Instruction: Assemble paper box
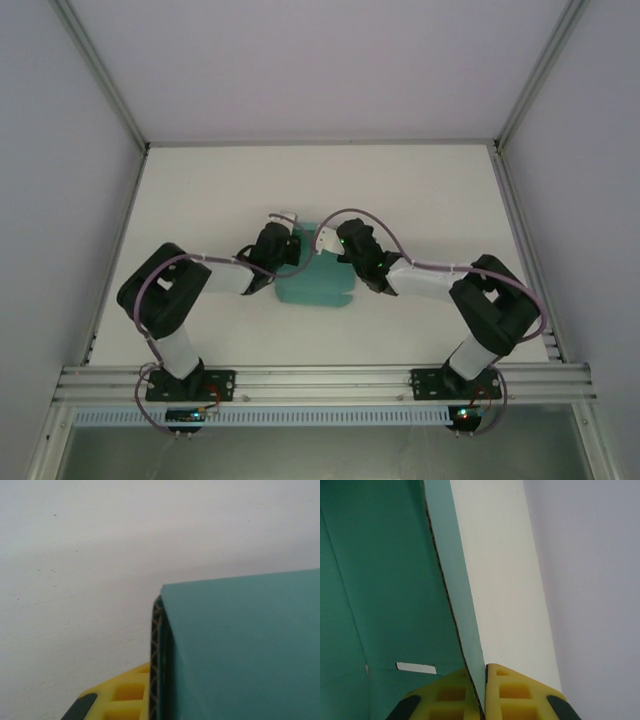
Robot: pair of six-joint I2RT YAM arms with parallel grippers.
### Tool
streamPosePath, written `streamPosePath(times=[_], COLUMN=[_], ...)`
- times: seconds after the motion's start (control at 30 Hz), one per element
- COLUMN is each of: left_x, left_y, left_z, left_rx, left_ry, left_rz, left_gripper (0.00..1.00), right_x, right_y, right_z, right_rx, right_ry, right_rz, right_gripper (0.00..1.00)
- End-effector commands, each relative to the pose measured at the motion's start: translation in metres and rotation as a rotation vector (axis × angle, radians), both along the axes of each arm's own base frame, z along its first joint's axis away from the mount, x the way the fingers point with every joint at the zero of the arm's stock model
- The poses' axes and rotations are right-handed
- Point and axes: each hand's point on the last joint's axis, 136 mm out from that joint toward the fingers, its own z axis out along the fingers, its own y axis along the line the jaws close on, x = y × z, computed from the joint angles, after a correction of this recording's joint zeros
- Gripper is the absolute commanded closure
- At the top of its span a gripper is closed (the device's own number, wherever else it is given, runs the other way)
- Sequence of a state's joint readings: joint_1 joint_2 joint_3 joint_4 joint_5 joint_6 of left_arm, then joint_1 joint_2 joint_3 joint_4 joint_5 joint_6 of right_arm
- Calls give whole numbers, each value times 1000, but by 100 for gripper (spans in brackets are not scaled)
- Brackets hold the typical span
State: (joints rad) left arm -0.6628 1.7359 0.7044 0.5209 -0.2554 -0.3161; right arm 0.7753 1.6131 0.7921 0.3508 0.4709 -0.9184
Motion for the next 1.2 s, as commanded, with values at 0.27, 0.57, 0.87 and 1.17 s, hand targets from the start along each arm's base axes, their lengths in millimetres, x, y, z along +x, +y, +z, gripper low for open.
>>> streamPosePath(times=[0.27,0.57,0.87,1.17], left_x=[-2,-7,-19,-28], left_y=[78,89,28,11], left_z=[-46,-40,-11,6], left_rx=[195,258,24,6], left_ry=[112,129,91,59], left_rz=[467,515,154,89], left_gripper=[100,90,47,36], right_x=[-26,-25,-23,-20], right_y=[6,5,10,14], right_z=[-24,-22,-20,-21], right_rx=[-69,-77,-73,-69], right_ry=[79,71,70,75], right_rz=[79,66,72,69], right_gripper=[100,100,100,100])
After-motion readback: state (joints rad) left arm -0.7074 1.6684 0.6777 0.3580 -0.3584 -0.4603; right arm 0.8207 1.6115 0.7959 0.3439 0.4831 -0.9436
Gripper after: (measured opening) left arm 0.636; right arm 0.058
